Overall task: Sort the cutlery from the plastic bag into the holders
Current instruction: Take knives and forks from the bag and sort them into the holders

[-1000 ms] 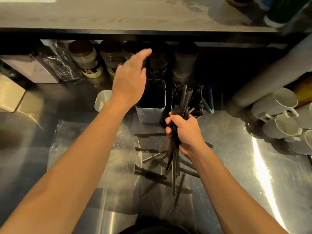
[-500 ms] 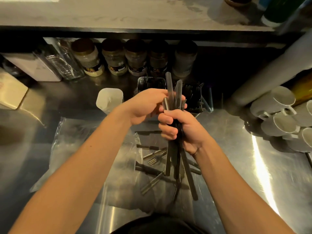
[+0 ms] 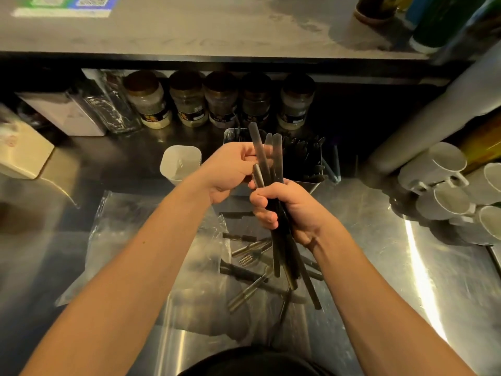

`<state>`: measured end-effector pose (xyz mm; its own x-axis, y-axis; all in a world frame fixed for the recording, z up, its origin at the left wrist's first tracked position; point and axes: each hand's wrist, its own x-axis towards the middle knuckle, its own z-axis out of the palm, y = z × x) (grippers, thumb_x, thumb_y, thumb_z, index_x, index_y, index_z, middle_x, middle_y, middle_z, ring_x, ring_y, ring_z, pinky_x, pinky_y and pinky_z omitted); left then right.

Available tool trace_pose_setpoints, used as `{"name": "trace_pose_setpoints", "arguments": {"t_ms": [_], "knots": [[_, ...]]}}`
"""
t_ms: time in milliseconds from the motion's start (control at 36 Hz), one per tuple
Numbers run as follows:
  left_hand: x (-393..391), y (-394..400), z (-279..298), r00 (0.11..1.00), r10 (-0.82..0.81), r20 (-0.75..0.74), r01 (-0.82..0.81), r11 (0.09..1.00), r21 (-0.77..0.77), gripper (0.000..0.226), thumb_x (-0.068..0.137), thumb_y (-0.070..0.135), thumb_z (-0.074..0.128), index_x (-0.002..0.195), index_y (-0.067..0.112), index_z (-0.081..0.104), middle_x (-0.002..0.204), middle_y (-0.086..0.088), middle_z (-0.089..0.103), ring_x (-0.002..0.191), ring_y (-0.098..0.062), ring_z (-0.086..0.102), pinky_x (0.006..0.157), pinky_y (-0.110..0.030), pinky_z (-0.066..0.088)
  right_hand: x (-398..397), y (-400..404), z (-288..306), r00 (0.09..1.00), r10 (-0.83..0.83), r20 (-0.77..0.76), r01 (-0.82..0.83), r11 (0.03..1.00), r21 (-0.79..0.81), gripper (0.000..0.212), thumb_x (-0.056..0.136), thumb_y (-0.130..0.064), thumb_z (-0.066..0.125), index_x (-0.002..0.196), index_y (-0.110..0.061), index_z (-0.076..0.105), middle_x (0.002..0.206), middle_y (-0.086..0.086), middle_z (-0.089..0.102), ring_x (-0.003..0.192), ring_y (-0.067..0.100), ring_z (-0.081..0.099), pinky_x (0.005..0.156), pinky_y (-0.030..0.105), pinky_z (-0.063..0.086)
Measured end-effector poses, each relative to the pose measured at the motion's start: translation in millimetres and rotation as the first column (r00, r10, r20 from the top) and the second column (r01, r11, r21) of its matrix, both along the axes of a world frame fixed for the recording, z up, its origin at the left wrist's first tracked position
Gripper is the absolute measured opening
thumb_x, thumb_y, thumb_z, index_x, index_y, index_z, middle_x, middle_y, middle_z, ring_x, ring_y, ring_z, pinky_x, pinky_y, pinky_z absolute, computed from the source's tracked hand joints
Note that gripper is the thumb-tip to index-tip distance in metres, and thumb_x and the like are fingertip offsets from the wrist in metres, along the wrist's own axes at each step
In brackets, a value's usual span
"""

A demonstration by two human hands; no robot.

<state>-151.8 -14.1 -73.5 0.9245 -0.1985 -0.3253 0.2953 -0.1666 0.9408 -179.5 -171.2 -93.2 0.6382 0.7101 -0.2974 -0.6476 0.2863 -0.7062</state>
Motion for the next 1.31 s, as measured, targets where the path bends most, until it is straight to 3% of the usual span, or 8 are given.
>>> {"name": "trace_pose_setpoints", "arguments": {"t_ms": [139,333,444,639,778,917,1139,1306], "knots": [[1.2,-3.7,-7.8,0.994,0.11,-0.028,-0.112,0.991,-0.076,0.027,0.101,0.005,0.052,0.119,0.014,0.069,0.074,0.008,0.07,0.053,-0.001,0.059,0.062,-0.025,0.044,7.3,-2.4,-0.6,0.997,0.038,0.061,-0.032,0.996,-0.087,0.015,0.095,0.003,0.046,0.104,-0.009,0.049,0.063,0.004,0.048,0.043,0.012,0.043,0.041,0.021,0.035],[10.0,-8.2,-13.8,0.933,0.351,-0.081,-0.359,0.891,-0.276,0.025,0.104,0.012,0.049,0.113,0.022,0.071,0.073,-0.001,0.066,0.062,-0.015,0.06,0.044,-0.027,0.042,12.9,-1.2,-12.1,0.988,0.1,0.115,-0.065,0.959,-0.275,0.023,0.096,0.0,0.044,0.116,-0.009,0.051,0.063,0.002,0.043,0.044,0.014,0.039,0.04,0.023,0.035],[12.2,-15.5,-16.3,0.874,0.483,-0.057,-0.481,0.841,-0.248,0.028,0.105,0.014,0.046,0.114,0.023,0.071,0.089,-0.003,0.067,0.077,-0.015,0.062,0.061,-0.032,0.051,15.9,1.3,-15.6,0.984,0.092,0.151,-0.035,0.937,-0.346,0.021,0.097,0.001,0.045,0.115,-0.008,0.05,0.062,0.002,0.044,0.044,0.016,0.039,0.04,0.024,0.035],[49.4,22.6,1.1,0.627,0.773,-0.1,-0.719,0.524,-0.457,0.03,0.106,0.014,0.042,0.114,0.02,0.071,0.122,-0.005,0.068,0.112,-0.019,0.066,0.085,-0.034,0.059,2.0,-5.4,-37.9,0.993,0.069,0.094,-0.022,0.901,-0.433,0.029,0.098,0.0,0.041,0.119,-0.008,0.059,0.062,-0.001,0.038,0.047,0.013,0.032,0.043,0.022,0.029],[68.7,35.9,-10.6,0.543,0.838,0.054,-0.778,0.527,-0.342,0.028,0.103,0.016,0.049,0.103,0.025,0.075,0.115,0.002,0.072,0.114,-0.016,0.065,0.099,-0.04,0.054,-4.1,-1.3,-43.9,0.997,-0.032,0.071,0.058,0.918,-0.391,0.028,0.101,-0.004,0.038,0.121,-0.009,0.058,0.063,-0.002,0.039,0.047,0.012,0.032,0.043,0.021,0.032],[75.7,33.2,-12.1,0.468,0.841,0.272,-0.81,0.531,-0.249,0.02,0.102,0.017,0.055,0.102,0.028,0.072,0.105,0.018,0.069,0.1,0.01,0.061,0.086,-0.01,0.047,-2.4,-3.9,-44.9,0.995,-0.08,0.058,0.096,0.918,-0.386,0.026,0.102,-0.004,0.04,0.121,-0.008,0.058,0.062,-0.002,0.04,0.048,0.013,0.034,0.044,0.021,0.032],[85.6,26.0,-16.3,0.483,0.727,0.488,-0.74,0.637,-0.216,0.014,0.097,0.018,0.062,0.107,0.021,0.072,0.107,0.009,0.071,0.102,0.002,0.064,0.089,-0.017,0.051,0.9,-10.5,-48.8,0.989,-0.143,0.042,0.148,0.91,-0.388,0.026,0.101,-0.004,0.041,0.121,-0.007,0.058,0.062,-0.001,0.04,0.048,0.014,0.033,0.044,0.023,0.032],[89.4,31.2,-29.8,0.649,0.541,0.535,-0.637,0.771,-0.007,0.022,0.086,0.018,0.075,0.106,0.021,0.067,0.102,0.005,0.067,0.094,-0.004,0.065,0.089,-0.025,0.055,4.6,-13.1,-47.4,0.985,-0.166,0.051,0.172,0.904,-0.391,0.026,0.101,-0.003,0.041,0.121,-0.005,0.057,0.061,-0.001,0.039,0.048,0.014,0.033,0.044,0.023,0.031]]}}
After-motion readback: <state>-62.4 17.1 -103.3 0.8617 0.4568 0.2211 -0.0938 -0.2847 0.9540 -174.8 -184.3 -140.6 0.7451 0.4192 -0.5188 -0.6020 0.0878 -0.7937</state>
